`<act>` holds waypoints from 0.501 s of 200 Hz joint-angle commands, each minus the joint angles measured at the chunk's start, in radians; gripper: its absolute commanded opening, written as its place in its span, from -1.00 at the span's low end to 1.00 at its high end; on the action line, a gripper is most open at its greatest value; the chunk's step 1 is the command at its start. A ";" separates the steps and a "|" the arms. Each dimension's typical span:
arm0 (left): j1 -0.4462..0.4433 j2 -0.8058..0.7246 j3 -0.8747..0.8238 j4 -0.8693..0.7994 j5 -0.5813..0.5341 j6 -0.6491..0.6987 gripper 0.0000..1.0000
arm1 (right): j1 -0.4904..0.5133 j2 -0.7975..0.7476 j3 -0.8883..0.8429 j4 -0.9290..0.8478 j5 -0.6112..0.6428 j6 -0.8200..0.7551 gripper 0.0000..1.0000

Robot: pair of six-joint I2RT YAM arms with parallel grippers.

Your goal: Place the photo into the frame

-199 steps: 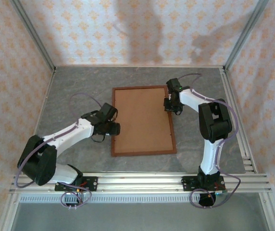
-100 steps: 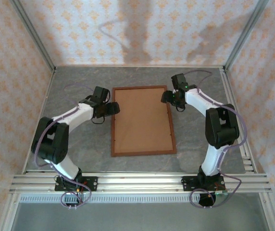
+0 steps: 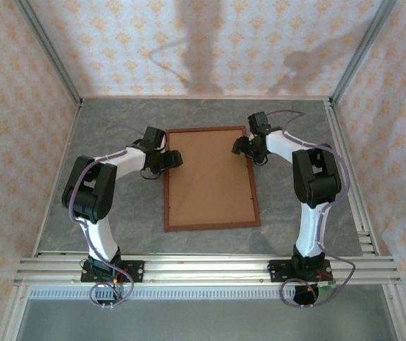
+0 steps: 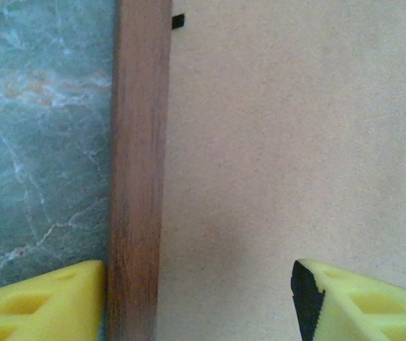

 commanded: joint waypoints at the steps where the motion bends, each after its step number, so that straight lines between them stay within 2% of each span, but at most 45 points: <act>1: -0.028 -0.055 -0.036 0.058 0.126 -0.019 0.25 | 0.030 0.046 0.057 0.028 -0.080 0.022 0.34; 20: -0.052 -0.097 -0.069 0.063 0.150 -0.052 0.16 | 0.048 0.074 0.108 0.026 -0.094 0.030 0.28; 53: -0.099 -0.208 -0.189 0.053 0.161 -0.070 0.13 | 0.088 0.161 0.251 0.014 -0.115 0.050 0.20; 78: -0.148 -0.327 -0.316 0.044 0.157 -0.085 0.19 | 0.124 0.268 0.427 -0.034 -0.139 0.058 0.23; 100: -0.148 -0.447 -0.364 -0.027 0.117 -0.045 0.30 | 0.139 0.317 0.574 -0.126 -0.118 0.019 0.33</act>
